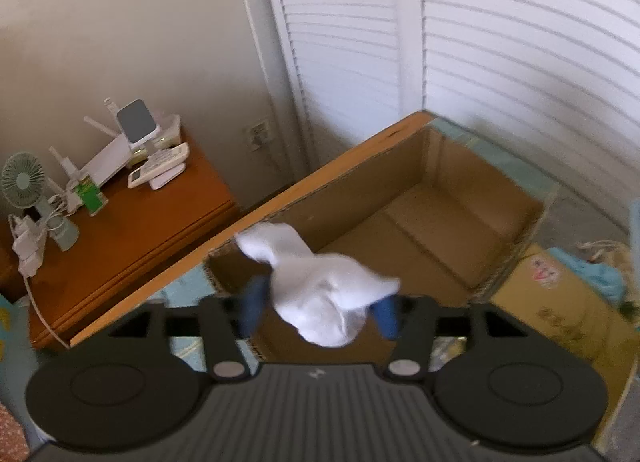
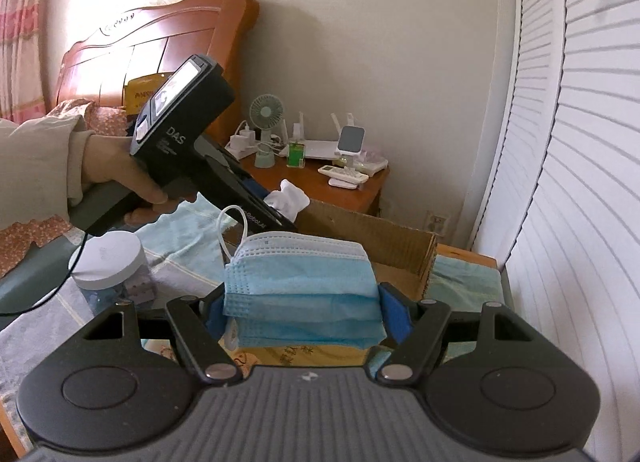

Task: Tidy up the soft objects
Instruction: 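Carry the white cloth doll into the cardboard box and open the left tool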

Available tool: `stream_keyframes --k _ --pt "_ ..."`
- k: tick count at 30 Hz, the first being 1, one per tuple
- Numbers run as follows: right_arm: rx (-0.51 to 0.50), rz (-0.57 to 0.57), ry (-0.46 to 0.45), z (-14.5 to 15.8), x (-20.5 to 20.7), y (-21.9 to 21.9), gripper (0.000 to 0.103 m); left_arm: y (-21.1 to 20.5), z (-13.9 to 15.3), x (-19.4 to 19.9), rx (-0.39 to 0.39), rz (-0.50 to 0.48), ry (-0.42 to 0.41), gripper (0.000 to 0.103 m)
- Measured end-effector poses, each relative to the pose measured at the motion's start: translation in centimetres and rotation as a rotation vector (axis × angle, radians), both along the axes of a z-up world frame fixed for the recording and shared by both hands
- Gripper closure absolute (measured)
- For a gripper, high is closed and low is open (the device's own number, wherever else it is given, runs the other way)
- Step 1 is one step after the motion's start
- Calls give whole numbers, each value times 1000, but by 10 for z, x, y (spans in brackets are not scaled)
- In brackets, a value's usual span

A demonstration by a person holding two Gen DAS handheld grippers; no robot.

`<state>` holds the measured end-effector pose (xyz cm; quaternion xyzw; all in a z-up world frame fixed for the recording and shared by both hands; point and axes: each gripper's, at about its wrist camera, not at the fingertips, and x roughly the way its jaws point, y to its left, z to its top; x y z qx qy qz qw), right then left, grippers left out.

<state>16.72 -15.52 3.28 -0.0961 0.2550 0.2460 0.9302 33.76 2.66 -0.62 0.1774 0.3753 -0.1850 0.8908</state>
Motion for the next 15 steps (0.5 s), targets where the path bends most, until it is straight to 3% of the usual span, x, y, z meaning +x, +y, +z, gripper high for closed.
stream_keyframes --k 1,7,15 --pt "3 1 3 0 1 -1 25 1 -1 0 7 12 -12 25" --pt "1 0 9 0 4 4 25 15 12 -13 -6 42 -32 23" --pt "-28 -2 6 5 12 18 25 42 44 -81 -45 74 -48 11"
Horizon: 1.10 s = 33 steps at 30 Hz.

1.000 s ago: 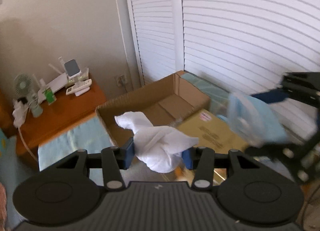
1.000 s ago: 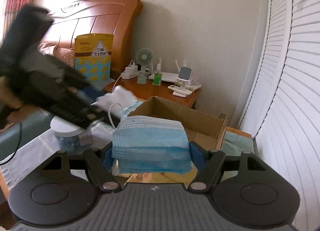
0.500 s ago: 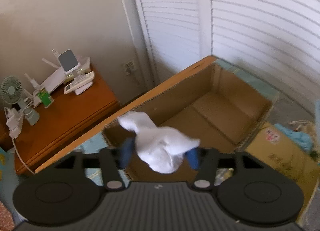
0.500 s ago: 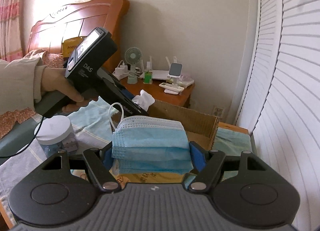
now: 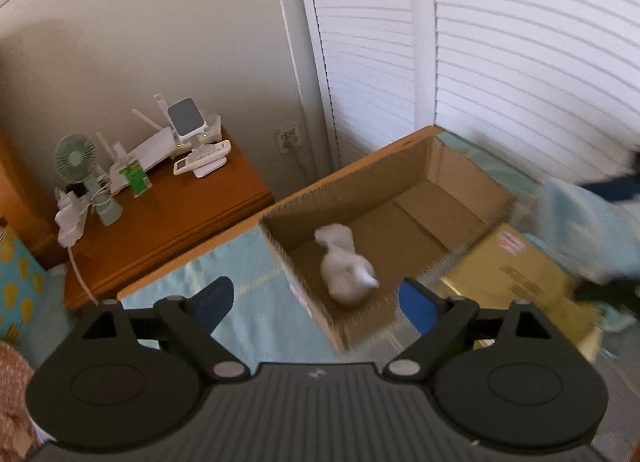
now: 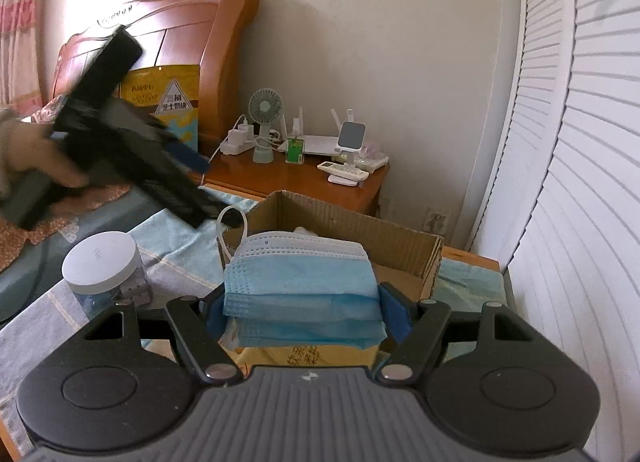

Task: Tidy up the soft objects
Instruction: 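Carry the white cloth doll into the cardboard box and open the left tool, then lower the blue masks into the cardboard box and open the right tool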

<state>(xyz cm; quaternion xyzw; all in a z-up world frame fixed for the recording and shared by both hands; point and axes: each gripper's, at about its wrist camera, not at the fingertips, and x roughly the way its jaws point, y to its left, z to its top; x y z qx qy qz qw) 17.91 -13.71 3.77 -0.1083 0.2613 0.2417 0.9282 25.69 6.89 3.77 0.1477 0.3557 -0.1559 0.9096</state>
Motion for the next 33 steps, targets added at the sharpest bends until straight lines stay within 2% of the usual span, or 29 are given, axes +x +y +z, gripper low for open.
stream_keyframes --k 5,11,15,23,25,27,29,33 --pt "-16 -17 8 3 22 6 25 11 11 -61 -19 4 -22 9" --pt "-58 -53 23 2 67 10 25 18 6 -114 -66 -4 -40 9" --pt "-95 -89 46 -9 103 10 25 21 -4 -126 -94 2 -10 9" --pt "-127 -132 87 -32 154 16 25 20 -15 -123 -95 2 2 9" --pt "-134 -140 83 -37 160 17 22 20 -17 -119 -99 0 9 9" --pt "-148 -159 67 -42 164 18 10 19 -19 -118 -105 -2 15 9" --pt "-161 -168 63 -47 168 18 4 19 -21 -116 -111 -2 21 9" --pt "-161 -175 78 -49 167 13 2 21 -22 -116 -118 0 24 8"
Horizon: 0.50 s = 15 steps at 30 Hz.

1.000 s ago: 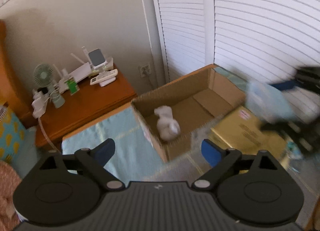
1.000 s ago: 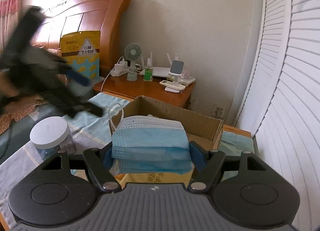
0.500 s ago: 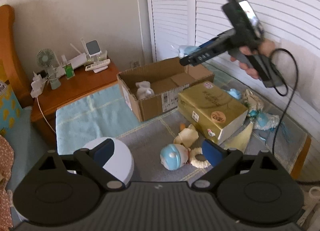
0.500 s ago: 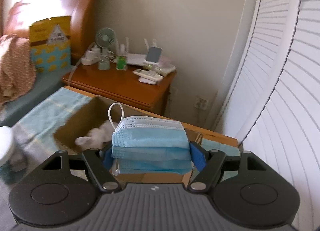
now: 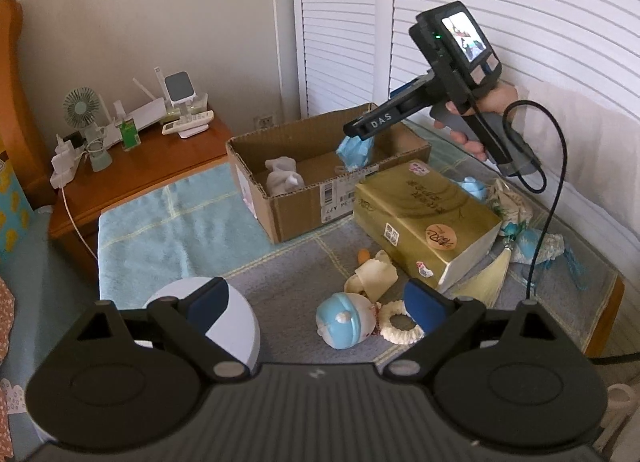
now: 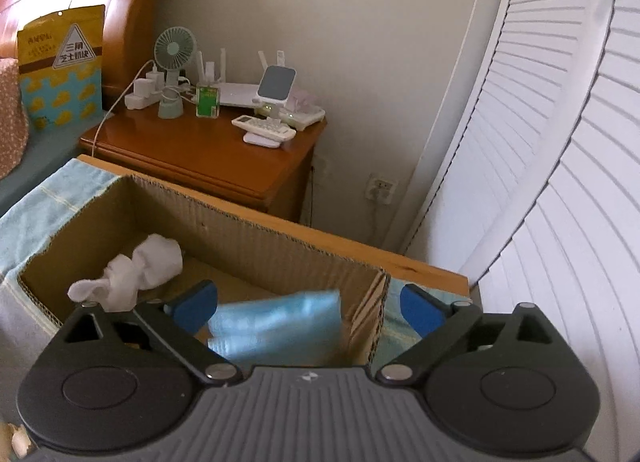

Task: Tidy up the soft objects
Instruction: 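Lower the blue masks into the cardboard box and open the right tool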

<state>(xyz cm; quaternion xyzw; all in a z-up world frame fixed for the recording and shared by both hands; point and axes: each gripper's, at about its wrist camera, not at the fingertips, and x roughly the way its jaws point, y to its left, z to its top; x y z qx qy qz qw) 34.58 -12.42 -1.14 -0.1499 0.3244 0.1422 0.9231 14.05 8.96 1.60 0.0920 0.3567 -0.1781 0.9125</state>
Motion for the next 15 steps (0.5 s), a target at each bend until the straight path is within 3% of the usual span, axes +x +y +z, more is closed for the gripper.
stream_keyframes --k 15 --pt "100 -68 20 31 -66 -31 0 0 6 -19 -51 51 -14 5"
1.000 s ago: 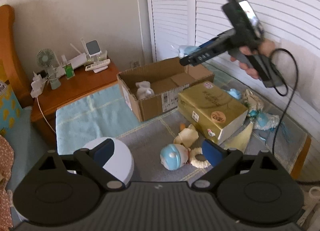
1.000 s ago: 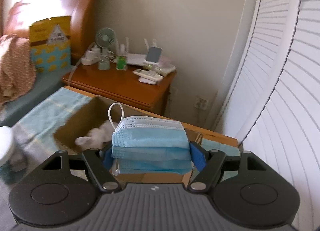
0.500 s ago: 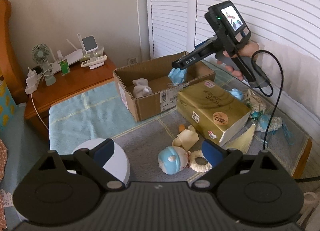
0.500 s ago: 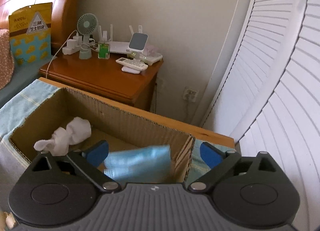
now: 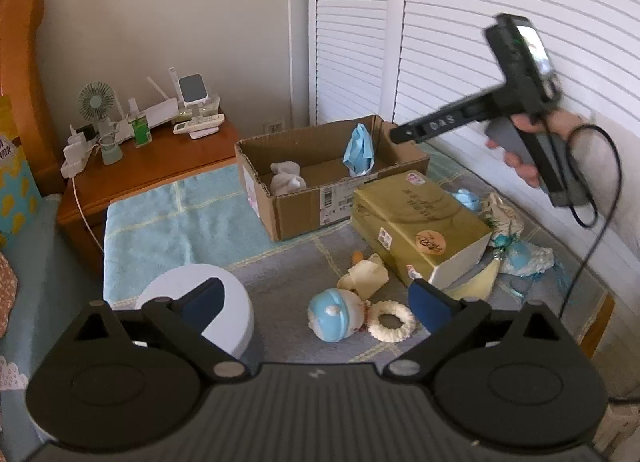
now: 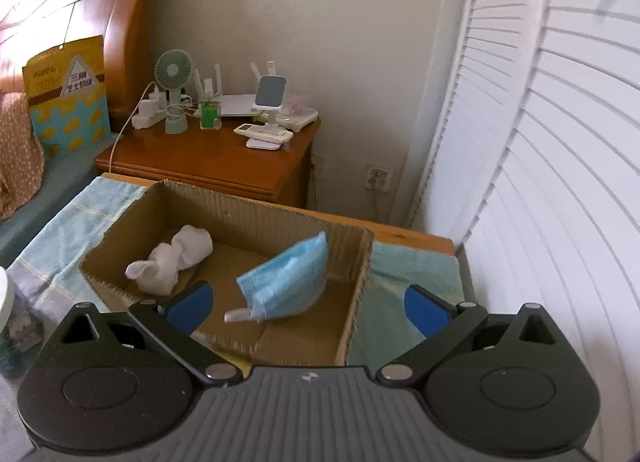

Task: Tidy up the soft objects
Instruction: 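Lower the blue masks into the cardboard box and open the right tool, then move the right tool to the cream drawstring pouch and close on it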

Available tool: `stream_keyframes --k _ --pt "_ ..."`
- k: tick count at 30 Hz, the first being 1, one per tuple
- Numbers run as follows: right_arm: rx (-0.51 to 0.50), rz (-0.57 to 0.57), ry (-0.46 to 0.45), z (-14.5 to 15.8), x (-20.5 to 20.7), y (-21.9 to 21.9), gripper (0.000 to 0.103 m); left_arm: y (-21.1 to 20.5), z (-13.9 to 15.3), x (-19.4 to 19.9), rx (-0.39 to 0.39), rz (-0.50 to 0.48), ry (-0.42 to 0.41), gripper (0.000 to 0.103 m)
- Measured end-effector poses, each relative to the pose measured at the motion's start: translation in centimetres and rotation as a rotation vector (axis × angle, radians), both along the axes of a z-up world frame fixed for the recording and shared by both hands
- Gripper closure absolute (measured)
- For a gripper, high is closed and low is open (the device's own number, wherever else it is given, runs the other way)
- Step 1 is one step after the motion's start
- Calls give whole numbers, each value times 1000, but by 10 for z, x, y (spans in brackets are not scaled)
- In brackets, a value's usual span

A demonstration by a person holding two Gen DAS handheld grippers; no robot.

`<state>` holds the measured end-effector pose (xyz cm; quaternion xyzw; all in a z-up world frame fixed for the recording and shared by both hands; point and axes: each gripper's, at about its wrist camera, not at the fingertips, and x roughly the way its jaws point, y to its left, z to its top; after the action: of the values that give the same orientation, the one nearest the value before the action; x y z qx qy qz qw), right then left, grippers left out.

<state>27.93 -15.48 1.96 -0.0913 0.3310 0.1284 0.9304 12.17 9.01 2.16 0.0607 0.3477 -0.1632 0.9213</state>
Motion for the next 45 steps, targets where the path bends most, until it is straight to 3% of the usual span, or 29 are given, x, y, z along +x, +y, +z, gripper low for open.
stream_keyframes --k 6,14,21,26,34,42,45 --pt "23 -37 5 -4 -44 -14 0 -7 -6 -6 -22 20 26 4" --pt "48 -61 14 -13 -96 -27 0 -26 -21 -19 15 58 -39 2" --pt "71 -93 34 -25 -131 -41 0 -34 -33 -20 -59 94 -39 2" --pt "63 -102 60 -37 -142 -50 0 -34 -43 -18 -107 132 -11 1" --pt "31 -131 61 -49 -143 -62 0 -39 -49 -17 -62 145 -13 1" --pt "39 -107 65 -53 -135 -64 18 -43 -54 -11 -81 127 8 1" --pt "38 -87 65 -55 -133 -62 21 -45 -56 -9 -85 117 16 1"
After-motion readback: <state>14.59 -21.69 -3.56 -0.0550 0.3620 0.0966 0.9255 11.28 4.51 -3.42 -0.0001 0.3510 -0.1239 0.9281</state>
